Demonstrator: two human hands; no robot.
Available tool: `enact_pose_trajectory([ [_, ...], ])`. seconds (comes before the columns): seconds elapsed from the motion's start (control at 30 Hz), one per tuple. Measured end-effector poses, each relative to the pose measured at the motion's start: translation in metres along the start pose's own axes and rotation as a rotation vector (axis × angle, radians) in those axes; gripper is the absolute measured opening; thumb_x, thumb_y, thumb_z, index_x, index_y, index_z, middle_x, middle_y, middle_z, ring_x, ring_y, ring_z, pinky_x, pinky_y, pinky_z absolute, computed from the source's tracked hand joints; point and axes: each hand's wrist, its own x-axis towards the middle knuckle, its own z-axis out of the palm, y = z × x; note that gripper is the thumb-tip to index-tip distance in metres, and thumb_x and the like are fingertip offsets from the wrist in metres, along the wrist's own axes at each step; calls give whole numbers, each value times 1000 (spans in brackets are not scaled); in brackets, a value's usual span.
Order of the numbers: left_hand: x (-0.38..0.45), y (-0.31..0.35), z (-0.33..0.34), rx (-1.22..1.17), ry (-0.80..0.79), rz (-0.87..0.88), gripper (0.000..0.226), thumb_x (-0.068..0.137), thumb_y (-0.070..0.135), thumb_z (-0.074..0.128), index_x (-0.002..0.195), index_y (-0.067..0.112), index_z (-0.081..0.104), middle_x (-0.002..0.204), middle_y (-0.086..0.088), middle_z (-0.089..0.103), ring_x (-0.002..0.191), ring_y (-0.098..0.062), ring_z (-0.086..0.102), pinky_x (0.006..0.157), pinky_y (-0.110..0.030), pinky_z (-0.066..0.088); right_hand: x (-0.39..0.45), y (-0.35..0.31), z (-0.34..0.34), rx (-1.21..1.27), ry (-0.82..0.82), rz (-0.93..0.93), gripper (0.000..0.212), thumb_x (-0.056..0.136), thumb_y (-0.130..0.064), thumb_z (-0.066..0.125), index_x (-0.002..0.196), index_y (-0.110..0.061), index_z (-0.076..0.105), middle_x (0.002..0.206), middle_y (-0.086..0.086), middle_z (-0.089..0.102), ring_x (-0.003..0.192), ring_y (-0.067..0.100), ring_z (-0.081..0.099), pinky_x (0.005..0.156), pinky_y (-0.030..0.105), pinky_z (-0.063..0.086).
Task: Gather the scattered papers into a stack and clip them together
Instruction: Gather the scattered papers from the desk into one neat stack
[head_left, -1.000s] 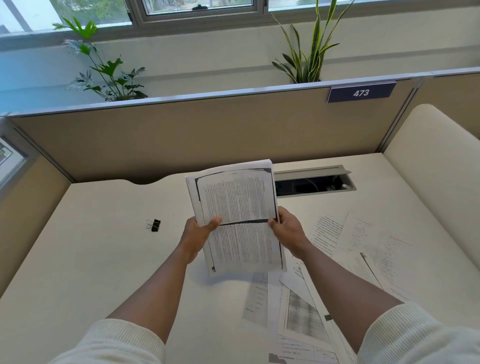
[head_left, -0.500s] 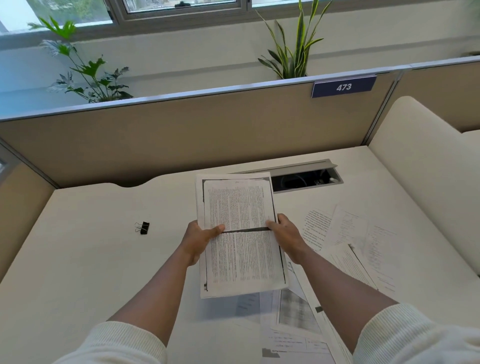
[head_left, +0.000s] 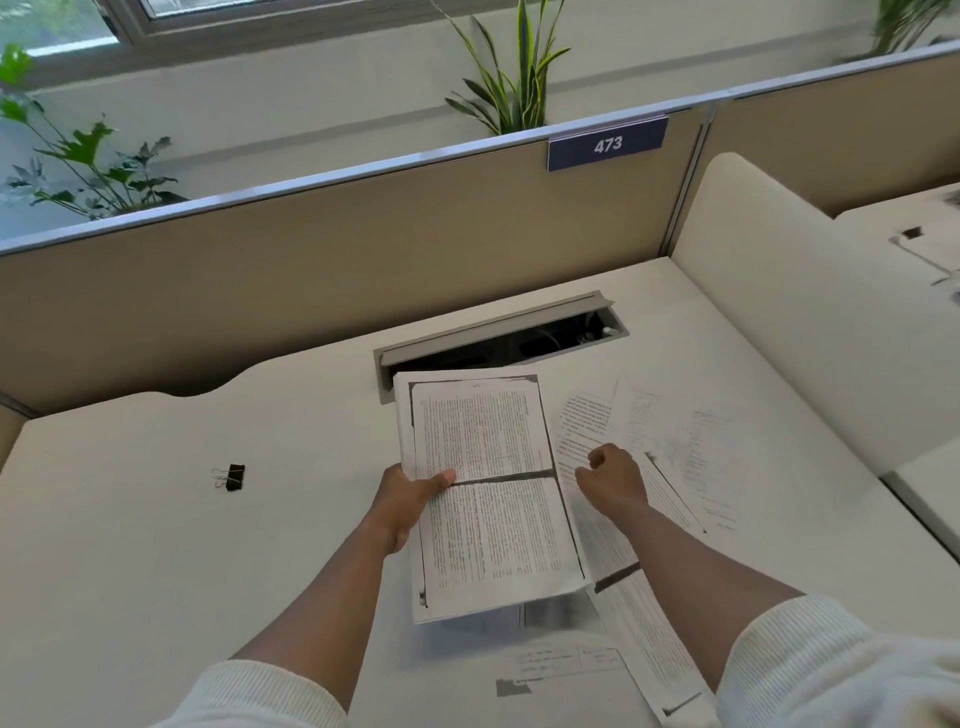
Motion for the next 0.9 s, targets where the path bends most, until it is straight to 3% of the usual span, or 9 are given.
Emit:
enact_pose_trajectory([
  [0.1, 2, -4, 15, 20, -15, -25, 48, 84, 14, 77, 129, 6, 61, 118, -12, 71, 106, -31, 69, 96, -55, 52, 1, 15, -16, -112, 37, 92, 47, 80, -16, 61, 126, -7, 52, 127, 12, 50, 111, 27, 54, 90, 40, 50],
  [0.23, 3, -8, 35, 60, -44, -49, 47, 83, 17, 78, 127, 8, 62, 117, -11, 72, 106, -31, 69, 96, -55, 52, 2, 35, -37, -279, 53, 231, 69, 80, -27, 65, 142, -15, 38, 135, 12, 41, 126, 29, 43, 102, 48, 41],
  [0.33, 3, -11, 47, 77, -75, -52, 42, 83, 16, 78, 122, 11, 65, 113, -7, 74, 99, -25, 72, 90, -47, 57, 2, 49, -50, -436, 53, 328, 79, 73, -39, 76, 137, -13, 39, 136, 13, 38, 129, 30, 37, 104, 49, 37],
  [0.43, 4, -14, 56, 92, -83, -62, 41, 83, 16, 78, 122, 12, 65, 111, -6, 74, 100, -25, 71, 91, -48, 56, 1, 63, -59, -507, 34, 393, 91, 65, -45, 81, 136, -13, 37, 140, 14, 32, 131, 32, 33, 105, 51, 35],
  [0.53, 4, -16, 66, 101, -93, -69, 41, 83, 15, 78, 122, 12, 65, 108, -4, 74, 99, -24, 71, 88, -45, 57, 2, 74, -65, -542, 27, 431, 95, 61, -46, 83, 136, -13, 34, 139, 16, 30, 129, 32, 35, 104, 53, 36],
  [0.7, 3, -17, 78, 117, -103, -89, 45, 84, 14, 77, 126, 8, 63, 117, -10, 72, 107, -29, 69, 98, -55, 51, 3, 86, -69, -608, 18, 449, 100, 57, -52, 83, 134, -14, 33, 135, 15, 33, 126, 32, 36, 101, 51, 39],
  [0.9, 5, -22, 83, 139, -87, -119, 44, 83, 16, 78, 125, 10, 63, 114, -9, 73, 103, -30, 70, 91, -54, 55, 6, 92, -72, -576, 8, 480, 98, 56, -56, 83, 133, -14, 38, 131, 9, 44, 123, 28, 41, 95, 46, 38],
])
